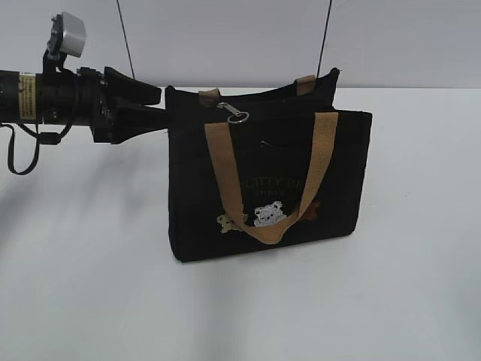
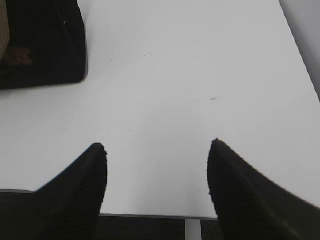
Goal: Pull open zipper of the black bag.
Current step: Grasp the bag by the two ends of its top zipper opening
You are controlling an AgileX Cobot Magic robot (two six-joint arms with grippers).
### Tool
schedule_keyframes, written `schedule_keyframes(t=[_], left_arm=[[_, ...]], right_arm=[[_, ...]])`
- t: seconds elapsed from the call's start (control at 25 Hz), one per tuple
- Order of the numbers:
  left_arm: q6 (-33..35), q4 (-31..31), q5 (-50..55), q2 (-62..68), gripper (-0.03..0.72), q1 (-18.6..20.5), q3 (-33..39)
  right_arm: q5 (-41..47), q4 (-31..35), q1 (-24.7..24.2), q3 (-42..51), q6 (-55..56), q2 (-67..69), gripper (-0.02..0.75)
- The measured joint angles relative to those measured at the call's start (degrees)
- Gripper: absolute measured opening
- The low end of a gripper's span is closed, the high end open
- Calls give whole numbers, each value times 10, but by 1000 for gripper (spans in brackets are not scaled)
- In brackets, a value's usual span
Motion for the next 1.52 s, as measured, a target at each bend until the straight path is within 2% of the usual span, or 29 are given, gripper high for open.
schedule_keyframes(t=[0.32, 0.48, 0.6, 0.72, 0.84, 0.88, 1.52], left_arm=[[-3, 12, -21, 34, 561, -22, -35], [-4, 12, -22, 40, 511, -31, -47], [-5, 11, -22, 40, 399, -32, -48], [-6, 11, -23, 40, 215, -32, -48], [-8, 11, -23, 40, 68, -32, -48], [-8, 11, -23, 40, 42, -32, -48], [-8, 15, -31, 40, 34, -32, -48]], right_arm=[[0, 0, 0, 0, 0, 0, 482], [0, 0, 0, 0, 0, 0, 482], [0, 0, 0, 0, 0, 0, 482], [0, 0, 0, 0, 0, 0, 482], [0, 0, 0, 0, 0, 0, 482], [0, 0, 0, 0, 0, 0, 482], [0, 0, 0, 0, 0, 0, 482]])
